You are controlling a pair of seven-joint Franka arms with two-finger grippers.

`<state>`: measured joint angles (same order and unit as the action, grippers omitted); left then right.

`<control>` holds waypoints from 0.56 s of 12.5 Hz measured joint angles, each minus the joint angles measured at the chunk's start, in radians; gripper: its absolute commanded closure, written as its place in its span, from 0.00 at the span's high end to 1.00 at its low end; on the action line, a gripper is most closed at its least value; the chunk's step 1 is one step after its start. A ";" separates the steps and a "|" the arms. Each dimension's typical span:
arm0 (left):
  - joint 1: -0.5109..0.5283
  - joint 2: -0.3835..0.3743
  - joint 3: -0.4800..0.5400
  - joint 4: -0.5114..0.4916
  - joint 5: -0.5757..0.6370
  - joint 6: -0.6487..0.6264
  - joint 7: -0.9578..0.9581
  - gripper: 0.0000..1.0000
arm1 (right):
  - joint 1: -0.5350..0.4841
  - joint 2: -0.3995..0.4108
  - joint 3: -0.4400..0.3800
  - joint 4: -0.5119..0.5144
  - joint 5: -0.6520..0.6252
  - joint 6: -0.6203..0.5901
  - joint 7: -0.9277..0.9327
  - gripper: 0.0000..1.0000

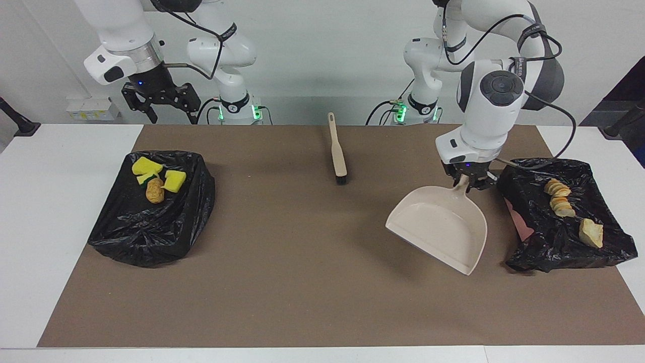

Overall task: Sweep and dump trash in bin
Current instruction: 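Bring the empty dustpan back with the left gripper toward the table center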

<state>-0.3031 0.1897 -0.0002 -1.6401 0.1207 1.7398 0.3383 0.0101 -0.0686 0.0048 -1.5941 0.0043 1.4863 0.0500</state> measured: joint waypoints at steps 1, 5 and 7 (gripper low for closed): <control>-0.041 0.009 -0.001 0.002 -0.029 0.002 -0.102 0.00 | 0.000 0.000 -0.001 0.000 0.000 0.000 0.000 1.00; -0.170 0.115 -0.005 0.079 -0.112 0.069 -0.439 0.00 | -0.001 0.000 -0.003 0.000 0.000 -0.001 0.000 1.00; -0.200 0.181 -0.014 0.139 -0.151 0.112 -0.575 0.00 | -0.001 -0.002 -0.003 -0.001 0.000 -0.001 0.000 1.00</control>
<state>-0.5035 0.3706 -0.0141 -1.5013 -0.0304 1.8521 -0.2363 0.0087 -0.0702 0.0017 -1.5950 0.0042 1.4849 0.0498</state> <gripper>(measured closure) 0.678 0.000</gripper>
